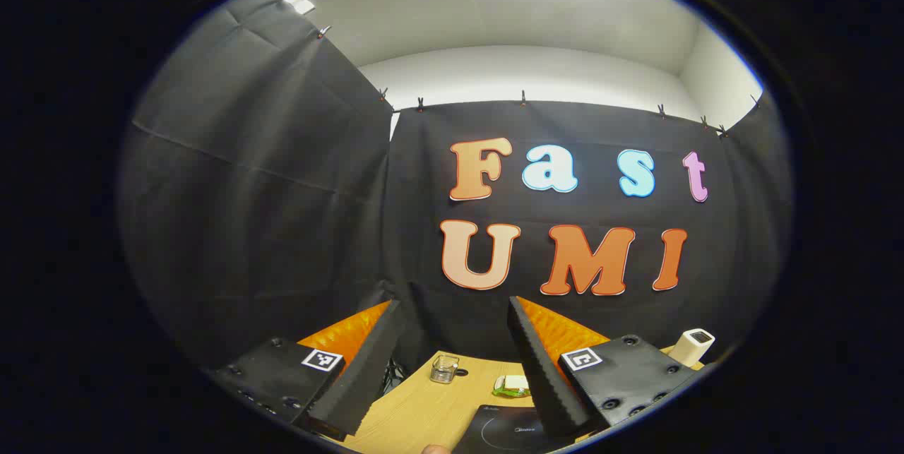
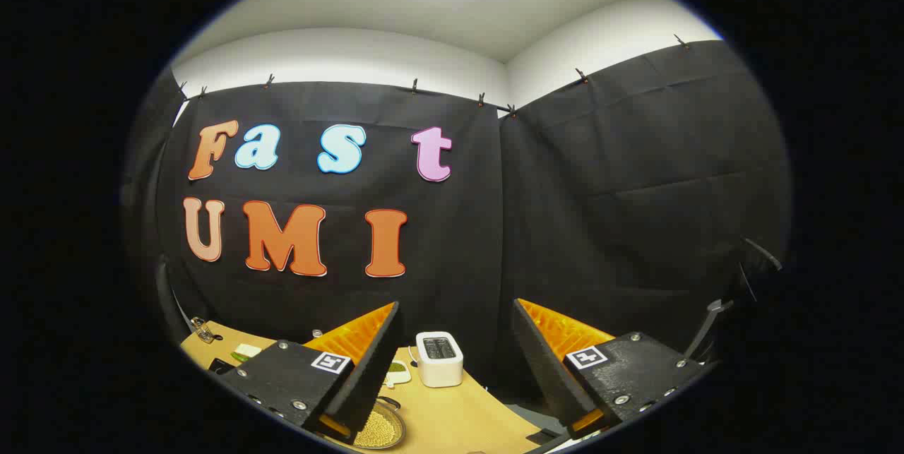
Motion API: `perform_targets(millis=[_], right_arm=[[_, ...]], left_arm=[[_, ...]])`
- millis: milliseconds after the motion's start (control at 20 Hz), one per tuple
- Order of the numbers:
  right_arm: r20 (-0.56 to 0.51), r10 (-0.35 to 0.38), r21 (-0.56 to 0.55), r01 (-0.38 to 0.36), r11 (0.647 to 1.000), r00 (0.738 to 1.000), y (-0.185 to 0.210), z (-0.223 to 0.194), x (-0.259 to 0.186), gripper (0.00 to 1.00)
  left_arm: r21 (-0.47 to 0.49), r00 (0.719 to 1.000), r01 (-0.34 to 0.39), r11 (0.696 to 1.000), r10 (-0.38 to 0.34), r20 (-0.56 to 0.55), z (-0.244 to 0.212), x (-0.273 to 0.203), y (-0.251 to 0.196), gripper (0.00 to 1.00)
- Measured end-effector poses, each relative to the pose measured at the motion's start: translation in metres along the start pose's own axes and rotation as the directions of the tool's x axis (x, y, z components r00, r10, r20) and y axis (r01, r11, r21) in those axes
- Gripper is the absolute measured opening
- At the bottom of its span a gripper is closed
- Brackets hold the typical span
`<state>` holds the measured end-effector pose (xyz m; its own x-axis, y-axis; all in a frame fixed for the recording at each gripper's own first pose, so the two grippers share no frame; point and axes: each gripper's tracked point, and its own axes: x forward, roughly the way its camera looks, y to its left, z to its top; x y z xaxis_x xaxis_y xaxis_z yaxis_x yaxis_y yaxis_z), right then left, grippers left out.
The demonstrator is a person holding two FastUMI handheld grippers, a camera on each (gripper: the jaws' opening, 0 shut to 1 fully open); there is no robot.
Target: First push the handle of the pot to place it horizontally, then grasp the pot with both hands and set it on the induction cooktop.
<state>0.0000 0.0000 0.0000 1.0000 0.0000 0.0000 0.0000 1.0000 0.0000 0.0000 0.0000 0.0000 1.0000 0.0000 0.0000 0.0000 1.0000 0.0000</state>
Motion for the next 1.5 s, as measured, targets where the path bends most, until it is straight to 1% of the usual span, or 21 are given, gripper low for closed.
perform_targets(millis=[400,850,1100,1200,1300,1350,1400,1450,1500], right_arm=[[0.000,-0.015,0.013,0.015,1.000,1.000,-0.004,0.001,0.003,0.96],[-0.006,-0.022,-0.001,0.022,1.000,1.000,-0.004,-0.001,0.004,0.96],[-0.020,-0.015,0.003,0.015,1.000,1.000,-0.006,-0.006,0.004,0.95],[-0.033,0.006,0.005,-0.006,1.000,0.999,0.000,-0.011,0.002,0.78],[-0.053,0.023,-0.005,-0.024,1.000,0.998,0.006,-0.016,0.003,0.71],[-0.063,0.032,-0.014,-0.033,0.999,0.997,0.008,-0.020,0.003,0.64],[-0.075,0.044,-0.023,-0.046,0.999,0.996,0.013,-0.023,0.004,0.59],[-0.085,0.054,-0.029,-0.057,0.998,0.995,0.017,-0.026,0.003,0.53],[-0.093,0.066,-0.033,-0.069,0.997,0.993,0.021,-0.029,0.004,0.42]], left_arm=[[0.014,1.000,-0.007,1.000,0.007,0.006,-0.002,0.013,-0.001,0.97],[0.008,1.000,-0.003,1.000,0.003,-0.001,-0.007,0.011,-0.003,0.97],[0.013,1.000,-0.005,1.000,0.005,-0.001,-0.008,0.013,-0.003,0.97],[0.014,1.000,-0.003,1.000,0.003,-0.002,-0.008,0.012,-0.004,0.97],[0.017,1.000,-0.004,1.000,0.004,-0.004,-0.009,0.013,-0.004,0.97],[0.019,1.000,-0.003,1.000,0.003,-0.005,-0.009,0.014,-0.004,0.97],[0.020,1.000,-0.002,1.000,0.002,-0.005,-0.009,0.015,-0.005,0.97],[0.021,1.000,0.001,1.000,-0.001,-0.005,-0.009,0.015,-0.006,0.97],[0.020,1.000,0.003,1.000,-0.003,-0.005,-0.009,0.015,-0.006,0.97]])
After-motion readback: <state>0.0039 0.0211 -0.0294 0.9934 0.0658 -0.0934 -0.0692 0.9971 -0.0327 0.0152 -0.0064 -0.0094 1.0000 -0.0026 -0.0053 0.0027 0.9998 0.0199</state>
